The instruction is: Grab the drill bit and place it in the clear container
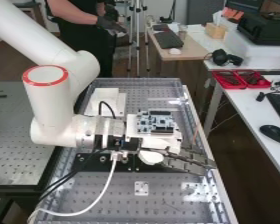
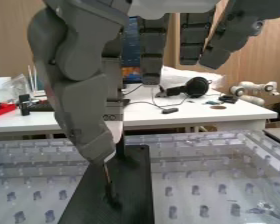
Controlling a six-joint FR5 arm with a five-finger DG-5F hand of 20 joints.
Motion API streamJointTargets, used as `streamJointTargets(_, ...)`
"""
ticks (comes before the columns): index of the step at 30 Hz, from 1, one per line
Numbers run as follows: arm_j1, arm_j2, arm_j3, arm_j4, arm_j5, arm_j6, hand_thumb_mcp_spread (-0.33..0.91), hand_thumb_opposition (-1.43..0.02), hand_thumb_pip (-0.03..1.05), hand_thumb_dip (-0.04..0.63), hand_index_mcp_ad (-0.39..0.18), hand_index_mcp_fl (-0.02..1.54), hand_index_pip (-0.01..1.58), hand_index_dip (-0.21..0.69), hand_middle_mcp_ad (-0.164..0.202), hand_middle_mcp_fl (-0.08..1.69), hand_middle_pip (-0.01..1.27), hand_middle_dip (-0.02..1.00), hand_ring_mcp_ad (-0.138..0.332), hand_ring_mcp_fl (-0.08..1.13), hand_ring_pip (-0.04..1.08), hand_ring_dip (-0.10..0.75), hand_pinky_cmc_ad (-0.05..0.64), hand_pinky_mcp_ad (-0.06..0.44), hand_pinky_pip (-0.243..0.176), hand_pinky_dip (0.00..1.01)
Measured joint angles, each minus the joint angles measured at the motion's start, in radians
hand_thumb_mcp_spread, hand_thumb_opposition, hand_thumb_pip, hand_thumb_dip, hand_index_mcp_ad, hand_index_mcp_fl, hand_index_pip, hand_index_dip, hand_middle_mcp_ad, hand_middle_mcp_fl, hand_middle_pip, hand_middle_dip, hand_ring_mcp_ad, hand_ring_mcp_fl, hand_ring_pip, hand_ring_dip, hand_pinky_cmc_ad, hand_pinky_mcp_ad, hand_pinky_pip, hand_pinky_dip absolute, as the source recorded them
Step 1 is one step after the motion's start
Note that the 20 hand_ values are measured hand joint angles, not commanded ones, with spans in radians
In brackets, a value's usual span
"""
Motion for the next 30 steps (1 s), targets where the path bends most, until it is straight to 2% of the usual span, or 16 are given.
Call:
streamJointTargets(9,0.001,-0.002,0.004,-0.008,0.002,0.005,0.63,-0.94,0.47,0.236,-0.202,0.60,1.27,0.192,0.065,0.25,0.14,0.19,0.190,0.08,0.09,0.037,0.344,0.136,-0.051,0.19)
streamJointTargets(24,0.003,-0.001,0.005,-0.008,-0.001,0.007,0.59,-0.90,0.48,0.237,-0.202,0.55,1.20,0.187,0.065,0.25,0.14,0.19,0.188,0.08,0.09,0.037,0.346,0.136,-0.052,0.19)
streamJointTargets(26,0.003,-0.002,0.004,-0.003,0.000,0.004,0.60,-0.91,0.48,0.237,-0.202,0.62,1.28,0.171,0.065,0.25,0.14,0.19,0.188,0.08,0.09,0.037,0.342,0.136,-0.052,0.19)
streamJointTargets(30,0.003,-0.002,0.003,0.004,0.002,0.005,0.61,-0.91,0.48,0.237,-0.202,0.64,1.29,0.169,0.065,0.28,0.14,0.19,0.192,0.08,0.09,0.035,0.354,0.136,-0.052,0.19)
